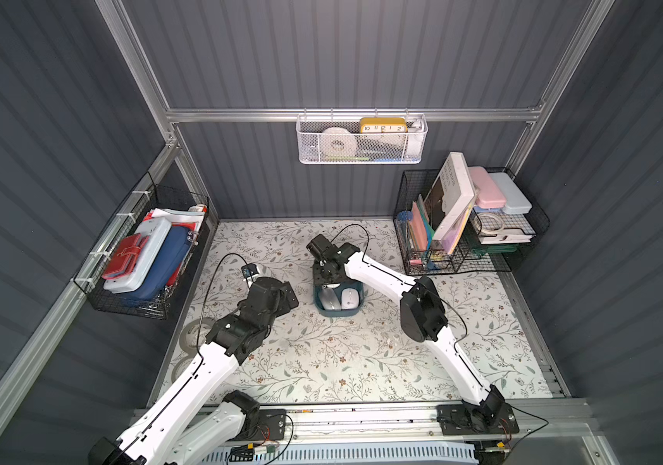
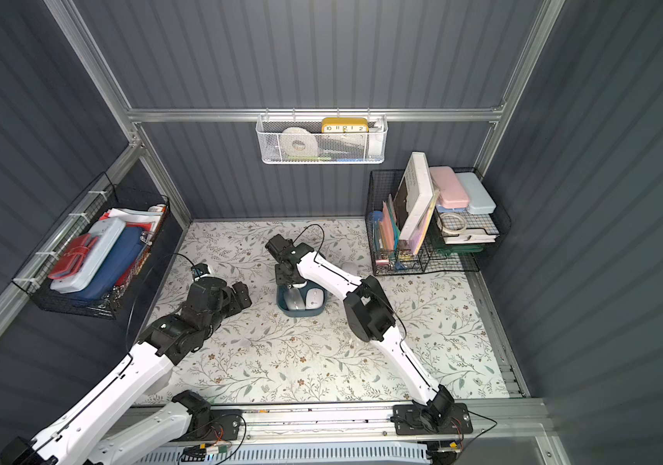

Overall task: Take out the mouse from the storage box
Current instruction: Pick up the mouse from the storage box.

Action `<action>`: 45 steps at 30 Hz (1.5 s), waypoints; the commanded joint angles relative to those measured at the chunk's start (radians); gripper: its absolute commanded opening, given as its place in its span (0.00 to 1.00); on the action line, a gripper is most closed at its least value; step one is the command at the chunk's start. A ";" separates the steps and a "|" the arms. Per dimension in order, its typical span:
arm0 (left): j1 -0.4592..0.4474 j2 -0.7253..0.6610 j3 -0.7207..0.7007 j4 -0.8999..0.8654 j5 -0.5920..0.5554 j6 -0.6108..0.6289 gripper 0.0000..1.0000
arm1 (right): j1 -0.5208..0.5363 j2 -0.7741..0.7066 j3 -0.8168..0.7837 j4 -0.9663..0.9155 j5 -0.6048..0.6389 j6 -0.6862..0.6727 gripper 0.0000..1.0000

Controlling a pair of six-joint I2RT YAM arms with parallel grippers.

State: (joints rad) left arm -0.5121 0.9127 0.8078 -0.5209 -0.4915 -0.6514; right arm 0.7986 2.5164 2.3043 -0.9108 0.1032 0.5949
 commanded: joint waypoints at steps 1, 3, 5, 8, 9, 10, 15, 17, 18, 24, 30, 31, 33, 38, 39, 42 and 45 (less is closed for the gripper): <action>0.000 0.000 -0.010 -0.015 -0.006 0.002 0.99 | -0.013 0.018 0.039 0.017 -0.001 0.006 0.43; 0.000 -0.001 -0.010 -0.014 -0.005 0.002 0.99 | -0.014 0.027 0.053 0.012 -0.004 0.009 0.42; 0.000 -0.003 -0.010 -0.014 -0.006 0.001 0.99 | -0.018 0.034 0.056 0.015 -0.010 0.016 0.40; 0.000 -0.003 -0.011 -0.016 -0.007 0.001 0.99 | -0.019 0.037 0.055 0.024 -0.022 0.022 0.37; 0.000 -0.003 -0.011 -0.016 -0.007 0.002 0.99 | -0.019 0.039 0.056 0.024 -0.026 0.022 0.35; 0.000 -0.003 -0.011 -0.016 -0.007 0.002 0.99 | -0.019 0.038 0.055 0.026 -0.028 0.020 0.33; 0.000 -0.008 -0.016 -0.018 -0.007 0.000 0.99 | -0.020 0.044 0.056 0.035 -0.036 0.029 0.36; 0.001 -0.010 -0.015 -0.019 -0.007 0.000 0.99 | -0.020 0.047 0.057 0.035 -0.036 0.028 0.37; 0.000 -0.012 -0.015 -0.020 -0.007 0.000 0.99 | -0.021 0.050 0.060 0.034 -0.037 0.029 0.38; 0.000 -0.018 -0.016 -0.024 -0.012 0.001 0.99 | -0.024 0.056 0.066 0.036 -0.040 0.035 0.35; 0.000 -0.017 -0.017 -0.024 -0.010 0.000 0.99 | -0.023 0.040 0.063 0.029 -0.038 0.036 0.27; 0.000 -0.017 -0.016 -0.024 -0.009 0.000 0.99 | -0.023 0.033 0.057 0.031 -0.037 0.036 0.26; 0.000 -0.015 -0.018 -0.024 -0.010 0.001 0.99 | -0.022 0.014 0.041 0.033 -0.035 0.036 0.24; 0.000 -0.008 -0.020 -0.018 -0.007 0.000 0.99 | -0.022 -0.049 -0.022 0.060 -0.039 0.036 0.23; 0.000 -0.006 -0.017 -0.016 -0.007 0.001 0.99 | -0.022 -0.063 -0.035 0.066 -0.042 0.035 0.23; 0.000 0.000 -0.014 -0.015 -0.001 0.005 0.99 | -0.021 -0.104 -0.079 0.082 -0.044 0.036 0.22; 0.000 0.000 -0.013 -0.019 -0.005 0.008 0.99 | -0.022 -0.158 -0.153 0.124 -0.045 0.041 0.22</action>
State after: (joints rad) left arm -0.5121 0.9119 0.7982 -0.5217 -0.4938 -0.6514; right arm 0.7818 2.4222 2.1899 -0.8417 0.0532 0.6327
